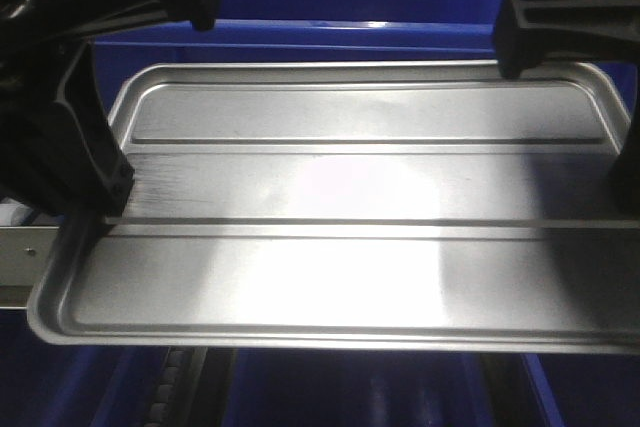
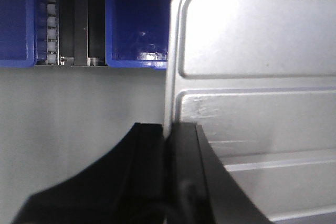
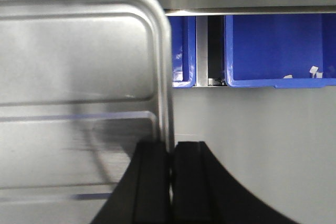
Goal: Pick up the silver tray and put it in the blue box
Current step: 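Carry the tray with both grippers over the blue bin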
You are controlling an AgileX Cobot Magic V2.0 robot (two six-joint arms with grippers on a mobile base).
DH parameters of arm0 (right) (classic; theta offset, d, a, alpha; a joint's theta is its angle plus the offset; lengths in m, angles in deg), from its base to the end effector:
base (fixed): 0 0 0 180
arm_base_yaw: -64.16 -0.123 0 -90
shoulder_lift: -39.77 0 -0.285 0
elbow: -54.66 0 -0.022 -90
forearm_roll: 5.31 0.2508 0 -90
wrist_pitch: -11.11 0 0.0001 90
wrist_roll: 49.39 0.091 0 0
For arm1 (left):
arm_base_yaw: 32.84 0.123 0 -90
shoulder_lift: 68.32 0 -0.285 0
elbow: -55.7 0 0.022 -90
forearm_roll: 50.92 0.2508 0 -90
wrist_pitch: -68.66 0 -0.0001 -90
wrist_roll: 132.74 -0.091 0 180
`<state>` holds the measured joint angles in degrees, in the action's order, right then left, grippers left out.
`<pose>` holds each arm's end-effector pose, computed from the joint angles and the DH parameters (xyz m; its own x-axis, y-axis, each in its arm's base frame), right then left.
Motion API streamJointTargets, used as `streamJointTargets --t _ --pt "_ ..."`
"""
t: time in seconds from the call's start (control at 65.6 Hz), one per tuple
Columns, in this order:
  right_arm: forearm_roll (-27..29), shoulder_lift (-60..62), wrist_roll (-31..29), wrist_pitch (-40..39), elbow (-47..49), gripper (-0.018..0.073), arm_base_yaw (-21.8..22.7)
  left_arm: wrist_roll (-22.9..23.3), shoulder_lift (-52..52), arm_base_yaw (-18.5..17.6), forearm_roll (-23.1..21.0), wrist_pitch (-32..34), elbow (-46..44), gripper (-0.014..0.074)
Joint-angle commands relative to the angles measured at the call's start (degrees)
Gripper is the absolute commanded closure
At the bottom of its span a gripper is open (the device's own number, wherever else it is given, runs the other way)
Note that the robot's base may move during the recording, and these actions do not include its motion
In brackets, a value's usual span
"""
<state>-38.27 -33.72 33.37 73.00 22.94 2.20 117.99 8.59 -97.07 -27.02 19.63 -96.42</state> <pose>0.1281 0.1475 0.2754 -0.8293 0.1449 -0.5397 0.1191 0.9894 0.0827 0.1230 -0.1906 0.2818 -0.8674 0.0133 -0.4974 0.1500 0.9601 -0.2359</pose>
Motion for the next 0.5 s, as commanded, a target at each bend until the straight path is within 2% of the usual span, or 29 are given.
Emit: streamJointTargets --t 0.0,0.244,0.488 --pt "-5.3 1.3 0.2 6.2 1.2 0.0503 0.6 0.0 -1.4 -0.1 3.8 -5.0 -1.3 0.0700" --pt "-5.9 1.3 0.2 1.1 1.2 0.0503 0.6 0.4 -1.4 -0.1 6.7 -11.5 -1.3 0.0700" --pt "-5.9 1.3 0.2 -1.5 1.2 0.0503 0.6 0.4 -1.4 -0.1 6.9 -10.2 -1.3 0.0700"
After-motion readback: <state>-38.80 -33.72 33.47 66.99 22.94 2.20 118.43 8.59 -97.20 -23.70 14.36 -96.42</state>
